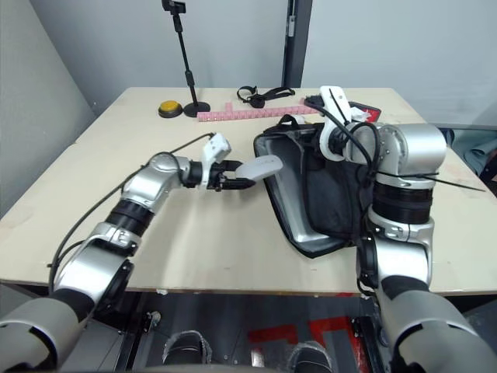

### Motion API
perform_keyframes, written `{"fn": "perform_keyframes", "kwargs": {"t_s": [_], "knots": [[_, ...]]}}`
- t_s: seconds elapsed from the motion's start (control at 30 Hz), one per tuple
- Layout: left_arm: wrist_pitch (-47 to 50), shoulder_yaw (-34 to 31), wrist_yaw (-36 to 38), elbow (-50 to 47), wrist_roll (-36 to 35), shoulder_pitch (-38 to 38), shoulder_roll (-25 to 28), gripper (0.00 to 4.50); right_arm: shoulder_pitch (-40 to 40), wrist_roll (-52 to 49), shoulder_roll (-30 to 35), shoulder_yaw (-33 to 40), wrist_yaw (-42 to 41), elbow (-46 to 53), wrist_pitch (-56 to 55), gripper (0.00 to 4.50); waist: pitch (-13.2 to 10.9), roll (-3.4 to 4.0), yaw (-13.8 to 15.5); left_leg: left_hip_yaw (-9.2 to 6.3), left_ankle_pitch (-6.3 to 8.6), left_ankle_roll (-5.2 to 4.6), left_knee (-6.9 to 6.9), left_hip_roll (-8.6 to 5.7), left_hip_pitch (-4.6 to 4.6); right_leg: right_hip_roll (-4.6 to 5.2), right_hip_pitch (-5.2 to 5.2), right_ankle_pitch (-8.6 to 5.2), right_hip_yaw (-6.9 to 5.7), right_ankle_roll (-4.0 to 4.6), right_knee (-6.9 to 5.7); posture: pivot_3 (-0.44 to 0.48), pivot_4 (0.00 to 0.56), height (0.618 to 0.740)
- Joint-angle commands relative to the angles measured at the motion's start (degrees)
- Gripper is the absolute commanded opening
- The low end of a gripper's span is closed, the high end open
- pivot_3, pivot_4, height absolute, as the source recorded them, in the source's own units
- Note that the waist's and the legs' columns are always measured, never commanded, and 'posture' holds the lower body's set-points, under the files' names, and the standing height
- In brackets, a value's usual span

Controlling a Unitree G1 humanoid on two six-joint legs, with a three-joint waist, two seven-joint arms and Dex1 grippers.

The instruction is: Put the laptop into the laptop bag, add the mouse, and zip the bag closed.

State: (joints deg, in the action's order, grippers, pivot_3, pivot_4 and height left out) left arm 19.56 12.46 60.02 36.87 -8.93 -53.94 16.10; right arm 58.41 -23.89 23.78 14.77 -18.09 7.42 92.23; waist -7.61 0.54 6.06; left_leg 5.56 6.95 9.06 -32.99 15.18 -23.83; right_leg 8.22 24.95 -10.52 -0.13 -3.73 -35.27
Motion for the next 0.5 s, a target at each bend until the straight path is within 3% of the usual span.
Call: {"fn": "perform_keyframes", "kwargs": {"t_s": [0.03,0.3,0.5], "knots": [[-6.27,-1.22,-1.51,6.98,1.07,-4.55,-3.24,2.80,2.80,-2.65,-0.94,2.56,0.53,4.32,0.27,0.03,0.00,0.00,0.12,0.00,0.00,0.00,0.00,0.00,-0.02,0.00,0.01,0.02,-0.01,-0.03,0.00,0.000,0.150,0.740],[-20.53,-1.87,-3.22,21.52,4.13,-9.56,-9.68,2.80,1.68,-6.69,-3.37,4.27,3.08,5.51,0.27,0.03,0.00,0.00,0.51,0.00,-0.01,-0.02,-0.04,0.00,-0.02,0.00,-0.01,0.07,0.01,-0.10,0.06,0.000,0.150,0.740],[-24.93,-2.31,-6.43,29.77,7.23,-11.18,-12.73,2.80,2.15,-8.61,-3.77,5.78,5.69,5.37,0.27,0.03,0.00,0.00,1.26,0.00,-0.01,-0.03,-0.07,0.00,-0.03,0.00,-0.02,0.12,0.02,-0.19,0.07,0.000,0.150,0.740]]}}
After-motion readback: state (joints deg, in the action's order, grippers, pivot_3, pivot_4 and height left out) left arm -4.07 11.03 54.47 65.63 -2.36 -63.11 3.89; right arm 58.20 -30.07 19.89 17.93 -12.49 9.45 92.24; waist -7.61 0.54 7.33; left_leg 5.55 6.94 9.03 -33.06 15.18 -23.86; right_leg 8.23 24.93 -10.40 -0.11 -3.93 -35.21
